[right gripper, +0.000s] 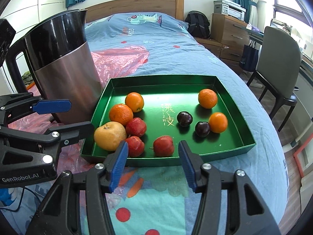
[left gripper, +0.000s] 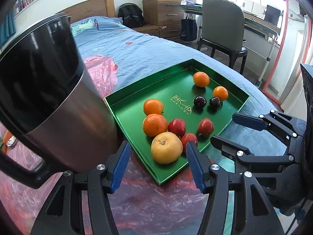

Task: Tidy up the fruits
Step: 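Lift both open tools away from the green tray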

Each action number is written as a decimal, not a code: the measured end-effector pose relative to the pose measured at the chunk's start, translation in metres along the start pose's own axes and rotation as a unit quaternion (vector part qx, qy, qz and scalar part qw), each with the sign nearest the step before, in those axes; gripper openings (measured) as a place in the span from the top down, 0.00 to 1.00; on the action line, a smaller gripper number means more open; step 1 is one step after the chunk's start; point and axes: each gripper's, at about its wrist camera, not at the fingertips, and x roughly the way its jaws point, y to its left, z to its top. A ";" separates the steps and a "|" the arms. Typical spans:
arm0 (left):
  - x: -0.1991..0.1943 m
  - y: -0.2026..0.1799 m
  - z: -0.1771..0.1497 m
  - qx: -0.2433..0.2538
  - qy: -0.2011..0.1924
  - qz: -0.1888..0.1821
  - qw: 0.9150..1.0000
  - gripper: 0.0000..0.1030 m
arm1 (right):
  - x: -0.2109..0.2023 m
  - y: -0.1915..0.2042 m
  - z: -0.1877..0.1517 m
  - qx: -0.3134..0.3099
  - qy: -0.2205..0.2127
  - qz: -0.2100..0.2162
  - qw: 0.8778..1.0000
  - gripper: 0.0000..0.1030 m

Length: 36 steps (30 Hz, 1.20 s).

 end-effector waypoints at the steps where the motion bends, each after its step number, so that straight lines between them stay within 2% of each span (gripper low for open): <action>1: -0.004 0.003 -0.004 -0.003 0.000 0.003 1.000 0.46 | -0.003 0.004 -0.001 -0.001 -0.002 0.001 1.000 0.23; 11: -0.043 0.039 -0.049 -0.036 -0.005 0.028 0.999 0.41 | -0.034 0.044 -0.008 -0.011 -0.014 0.020 1.000 0.17; 13: -0.052 0.048 -0.058 -0.044 -0.008 0.036 0.998 0.40 | -0.039 0.054 -0.009 -0.014 -0.016 0.025 0.999 0.10; 17: -0.074 0.062 -0.073 -0.058 -0.020 0.058 0.996 0.35 | -0.051 0.075 -0.012 -0.017 -0.025 0.037 0.999 0.02; 18: -0.080 0.065 -0.076 -0.061 -0.023 0.061 0.996 0.30 | -0.054 0.081 -0.013 -0.018 -0.027 0.040 0.999 0.00; 19: -0.085 0.068 -0.080 -0.063 -0.026 0.064 0.996 0.25 | -0.057 0.086 -0.013 -0.018 -0.030 0.043 0.998 0.00; 20: -0.092 0.071 -0.084 -0.066 -0.030 0.068 0.995 0.24 | -0.059 0.091 -0.013 -0.018 -0.033 0.046 0.998 0.00; 23: -0.108 0.079 -0.093 -0.076 -0.040 0.082 0.993 0.22 | -0.067 0.104 -0.013 -0.018 -0.043 0.051 0.998 0.00; 32: -0.152 0.106 -0.106 -0.110 -0.073 0.085 0.988 0.20 | -0.091 0.125 -0.010 -0.019 -0.067 0.048 0.996 0.00; 36: -0.166 0.114 -0.110 -0.121 -0.086 0.089 0.985 0.11 | -0.099 0.130 -0.008 -0.024 -0.074 0.044 0.996 0.00</action>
